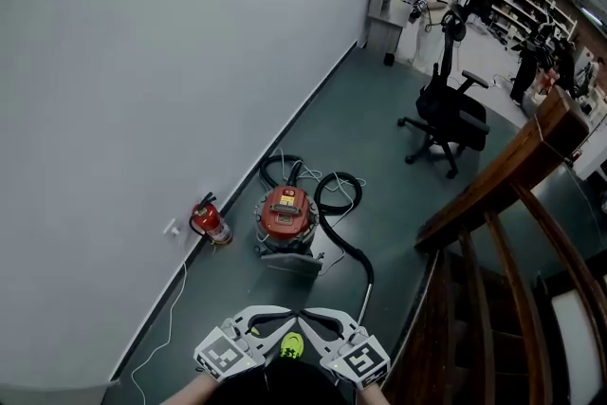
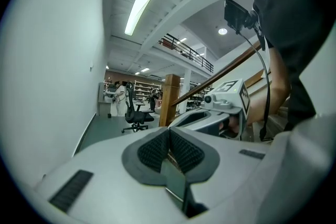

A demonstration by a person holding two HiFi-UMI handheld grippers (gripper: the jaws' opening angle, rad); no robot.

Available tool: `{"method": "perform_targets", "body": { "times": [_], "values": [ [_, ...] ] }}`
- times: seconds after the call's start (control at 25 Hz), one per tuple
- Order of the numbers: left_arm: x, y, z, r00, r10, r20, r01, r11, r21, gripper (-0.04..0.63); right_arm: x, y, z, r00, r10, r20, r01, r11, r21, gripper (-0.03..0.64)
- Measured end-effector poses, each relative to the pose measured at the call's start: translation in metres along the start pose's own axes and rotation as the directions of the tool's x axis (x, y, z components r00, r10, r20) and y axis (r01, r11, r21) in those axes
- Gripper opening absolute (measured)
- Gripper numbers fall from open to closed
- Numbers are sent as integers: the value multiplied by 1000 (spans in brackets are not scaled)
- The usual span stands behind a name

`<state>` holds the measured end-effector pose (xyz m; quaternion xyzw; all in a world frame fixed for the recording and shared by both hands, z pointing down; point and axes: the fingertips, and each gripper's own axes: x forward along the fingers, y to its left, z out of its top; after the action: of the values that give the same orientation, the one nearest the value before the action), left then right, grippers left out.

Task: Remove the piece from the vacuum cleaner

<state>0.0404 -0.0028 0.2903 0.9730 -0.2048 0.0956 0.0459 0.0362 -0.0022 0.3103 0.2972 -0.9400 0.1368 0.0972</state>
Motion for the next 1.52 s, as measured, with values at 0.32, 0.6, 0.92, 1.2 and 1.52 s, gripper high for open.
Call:
{"method": "perform_targets", "body": {
  "times": [0.32,0.6,0.92,1.2,1.52],
  "values": [
    [4,17,-1,1000,9,28,-11,996,88,18,18,-17,-8,998,-60,-20,58,997,-54,18],
    [7,36,-10,999,28,16,-30,988,148,25,35,-34,-13,995,-92,-39,88,993,-85,28],
    [15,67,-39,1000,7,-10,-5,991,135,25,64,-56,-33,989,-115,-96,106,990,-92,40],
    [34,82,-78,999,-40,-34,43,993,111,31,79,-80,-67,986,-130,-100,121,988,-91,43],
    [51,99,-128,997,-37,-62,43,993,109,120,90,-105,-113,982,-131,-139,117,988,-101,104]
  ]
}}
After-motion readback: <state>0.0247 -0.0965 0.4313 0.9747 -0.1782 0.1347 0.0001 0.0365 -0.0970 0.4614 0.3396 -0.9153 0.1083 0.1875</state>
